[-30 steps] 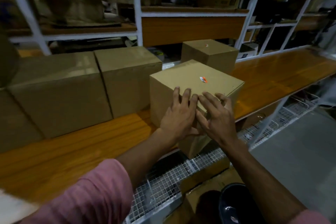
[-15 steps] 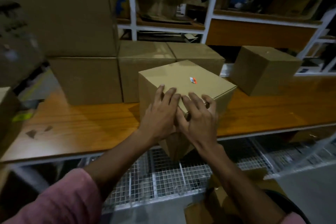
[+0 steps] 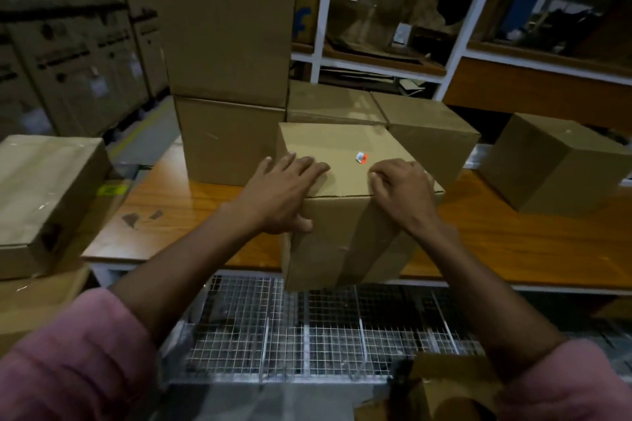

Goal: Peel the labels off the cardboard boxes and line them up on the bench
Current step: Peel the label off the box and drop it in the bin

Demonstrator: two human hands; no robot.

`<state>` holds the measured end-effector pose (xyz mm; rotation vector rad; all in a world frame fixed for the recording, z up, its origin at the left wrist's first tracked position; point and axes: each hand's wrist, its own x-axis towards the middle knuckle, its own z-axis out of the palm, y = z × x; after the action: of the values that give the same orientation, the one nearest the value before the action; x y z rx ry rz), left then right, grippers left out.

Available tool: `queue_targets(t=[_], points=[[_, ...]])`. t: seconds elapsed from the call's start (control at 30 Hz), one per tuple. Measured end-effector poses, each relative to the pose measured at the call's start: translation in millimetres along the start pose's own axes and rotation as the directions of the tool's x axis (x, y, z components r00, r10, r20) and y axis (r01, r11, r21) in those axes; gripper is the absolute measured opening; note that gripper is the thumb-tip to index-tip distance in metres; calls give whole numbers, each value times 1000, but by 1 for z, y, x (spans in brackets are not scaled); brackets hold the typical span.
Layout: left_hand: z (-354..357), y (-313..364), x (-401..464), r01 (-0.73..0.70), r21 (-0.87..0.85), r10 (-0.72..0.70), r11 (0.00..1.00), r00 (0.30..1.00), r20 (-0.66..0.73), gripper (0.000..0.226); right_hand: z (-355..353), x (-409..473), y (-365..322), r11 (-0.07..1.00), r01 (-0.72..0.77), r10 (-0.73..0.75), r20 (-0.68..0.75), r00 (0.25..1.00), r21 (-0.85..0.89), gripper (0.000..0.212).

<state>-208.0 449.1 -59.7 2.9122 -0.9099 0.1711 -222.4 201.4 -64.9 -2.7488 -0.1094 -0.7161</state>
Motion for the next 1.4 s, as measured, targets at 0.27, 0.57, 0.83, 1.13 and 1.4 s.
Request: queue_targets(t=[0.27,0.57,0.83,1.13,1.4], points=[[-33,13,36,119,-185,-110,976,992,59,37,-7,39,11,995,77,-82,84,993,57,22],[1,55,69,247,-139,-280,959,903,-327,28,0,68,5,990,127,-137,171,976,63,33],[6,56,70,256,-181,-308,950,869,-387,27,17,79,0,988,117,-125,73,989,103,24],[5,54,73,272,-146,-308,951,866,-394,30,21,79,-2,994,79,-82,42,996,78,22],[7,48,76,249,-139,-284,958,875,-391,30,8,85,9,838,-208,198,73,977,504,34]])
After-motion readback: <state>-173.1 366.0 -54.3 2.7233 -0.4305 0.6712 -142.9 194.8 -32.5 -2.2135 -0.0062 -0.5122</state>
